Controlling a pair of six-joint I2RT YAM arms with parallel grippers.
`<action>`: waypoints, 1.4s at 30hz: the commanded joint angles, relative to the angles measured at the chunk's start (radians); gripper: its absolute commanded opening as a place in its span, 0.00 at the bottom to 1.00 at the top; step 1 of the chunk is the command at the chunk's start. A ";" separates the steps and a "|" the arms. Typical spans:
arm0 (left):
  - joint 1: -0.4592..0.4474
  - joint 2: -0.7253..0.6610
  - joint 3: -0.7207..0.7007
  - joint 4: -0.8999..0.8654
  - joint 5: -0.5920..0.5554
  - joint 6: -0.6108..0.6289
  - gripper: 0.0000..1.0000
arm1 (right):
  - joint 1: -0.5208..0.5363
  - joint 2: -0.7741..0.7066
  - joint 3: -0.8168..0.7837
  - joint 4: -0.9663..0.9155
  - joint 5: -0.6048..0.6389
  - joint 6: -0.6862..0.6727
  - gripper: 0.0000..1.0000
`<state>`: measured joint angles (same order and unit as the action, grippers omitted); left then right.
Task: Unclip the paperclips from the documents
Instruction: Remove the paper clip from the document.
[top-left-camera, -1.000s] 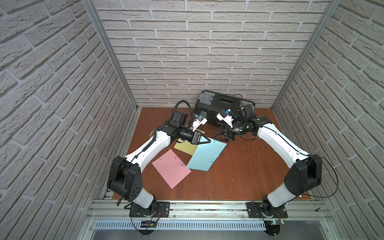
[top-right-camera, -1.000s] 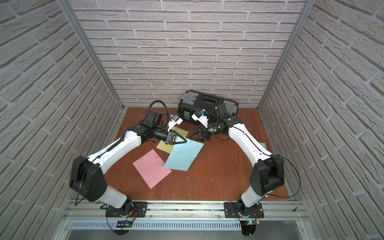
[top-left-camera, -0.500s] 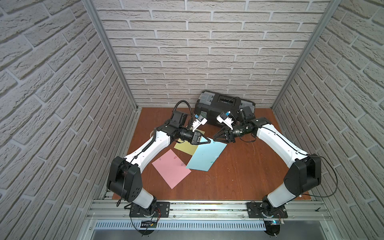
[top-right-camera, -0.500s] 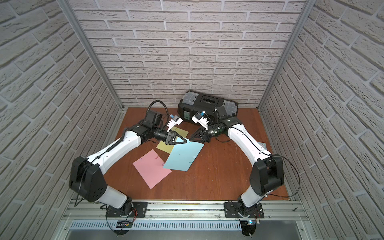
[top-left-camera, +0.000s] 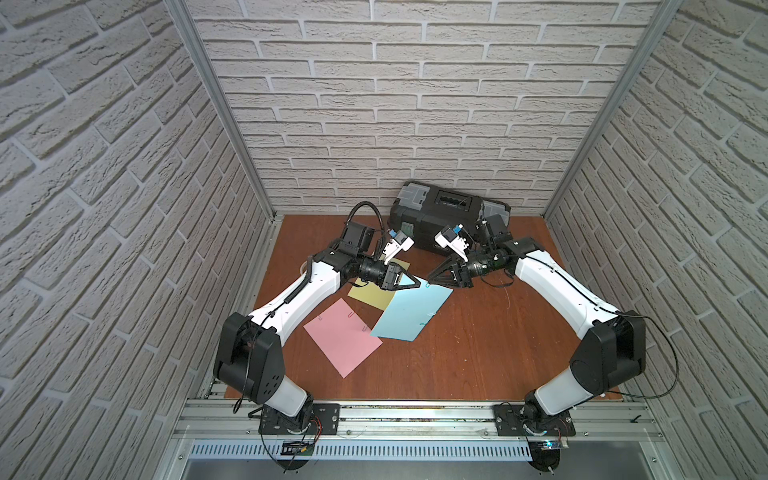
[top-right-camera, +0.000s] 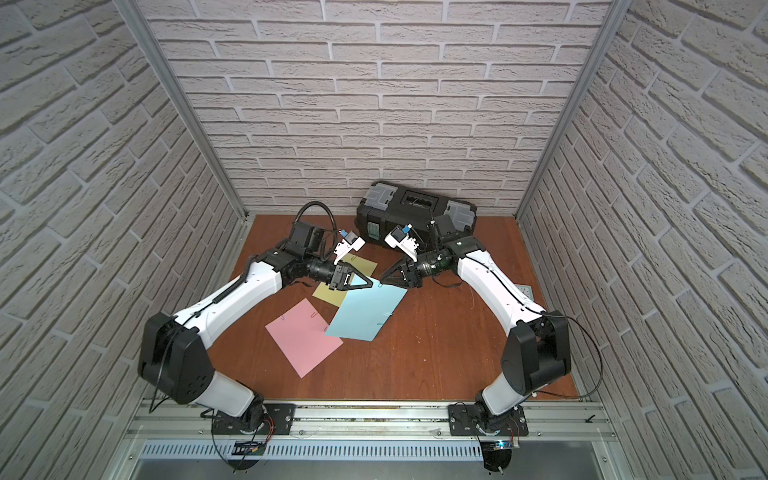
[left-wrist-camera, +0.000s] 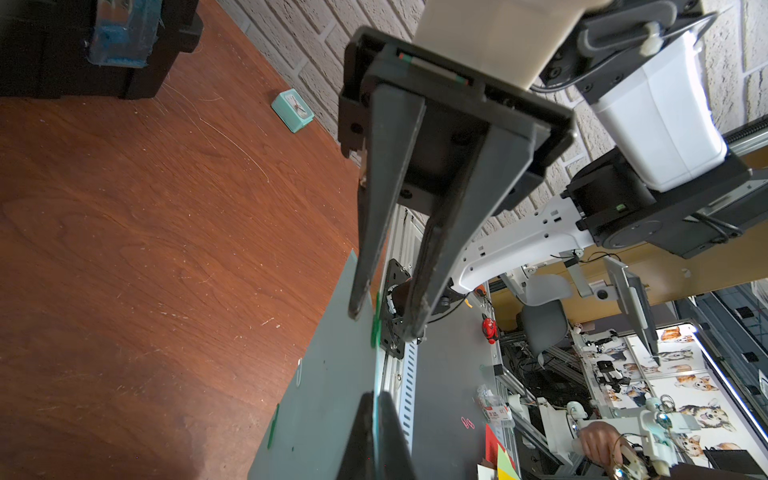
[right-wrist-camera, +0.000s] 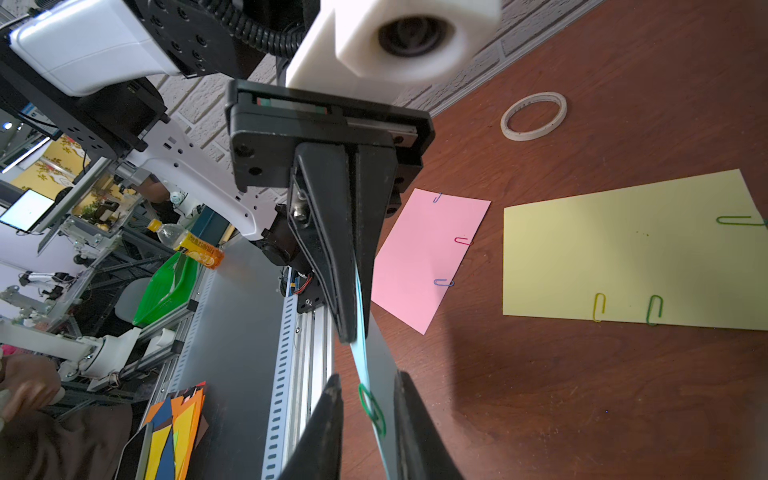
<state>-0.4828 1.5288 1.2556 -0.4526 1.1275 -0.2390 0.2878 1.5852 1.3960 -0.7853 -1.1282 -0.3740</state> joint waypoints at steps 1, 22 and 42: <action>0.009 -0.029 -0.013 -0.005 0.021 0.029 0.00 | -0.004 -0.033 -0.011 0.003 -0.033 -0.003 0.22; 0.013 -0.030 -0.011 -0.006 0.022 0.027 0.00 | -0.004 -0.013 -0.010 -0.002 -0.033 0.003 0.03; 0.011 -0.020 -0.019 -0.037 0.009 0.055 0.00 | -0.021 -0.010 0.008 0.027 -0.031 0.045 0.03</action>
<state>-0.4759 1.5288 1.2495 -0.4778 1.1263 -0.2169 0.2699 1.5852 1.3960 -0.7872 -1.1343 -0.3431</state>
